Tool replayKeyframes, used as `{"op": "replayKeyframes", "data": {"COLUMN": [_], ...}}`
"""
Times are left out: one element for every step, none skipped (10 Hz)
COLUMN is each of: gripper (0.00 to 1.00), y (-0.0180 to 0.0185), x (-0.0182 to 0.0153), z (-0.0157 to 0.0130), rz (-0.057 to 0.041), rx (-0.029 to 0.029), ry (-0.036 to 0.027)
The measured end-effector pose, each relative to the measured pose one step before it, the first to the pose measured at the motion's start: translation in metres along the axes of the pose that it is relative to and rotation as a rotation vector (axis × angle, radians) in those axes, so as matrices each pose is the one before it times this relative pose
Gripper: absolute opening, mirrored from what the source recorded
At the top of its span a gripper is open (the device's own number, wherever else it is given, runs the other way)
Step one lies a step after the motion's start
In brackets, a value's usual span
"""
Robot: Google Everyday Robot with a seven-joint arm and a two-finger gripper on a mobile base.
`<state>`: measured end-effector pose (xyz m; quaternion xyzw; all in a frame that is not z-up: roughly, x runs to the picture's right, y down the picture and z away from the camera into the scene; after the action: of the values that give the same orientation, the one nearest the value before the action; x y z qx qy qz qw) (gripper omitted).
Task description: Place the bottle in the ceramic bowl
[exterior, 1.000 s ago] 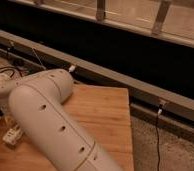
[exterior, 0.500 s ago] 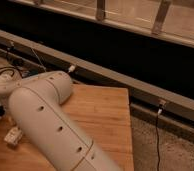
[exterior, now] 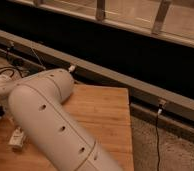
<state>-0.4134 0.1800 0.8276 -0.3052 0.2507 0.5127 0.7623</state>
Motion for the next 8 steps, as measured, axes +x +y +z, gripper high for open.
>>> {"op": "replayKeyframes", "data": {"gripper": [0.00, 0.00, 0.00, 0.00, 0.00, 0.00, 0.00, 0.00], "y": [0.00074, 0.00192, 0.00249, 0.00297, 0.00426, 0.00433, 0.00169, -0.00052], "x": [-0.00051, -0.00123, -0.00169, -0.00155, -0.00174, -0.00281, -0.00329, -0.00335], "z": [-0.00696, -0.01450, -0.01584, -0.01568, -0.01558, -0.01320, -0.01001, -0.01002], "rz": [-0.00214, -0.00704, -0.00867, -0.01043, -0.01074, -0.00887, -0.00304, -0.00273], "rx": [-0.00535, -0.00836, -0.00986, -0.01061, -0.01665, -0.02329, -0.01770, -0.00548], "ry": [-0.02455, -0.03712, -0.03468, -0.03388, -0.03652, -0.04187, -0.03142, -0.03115]}}
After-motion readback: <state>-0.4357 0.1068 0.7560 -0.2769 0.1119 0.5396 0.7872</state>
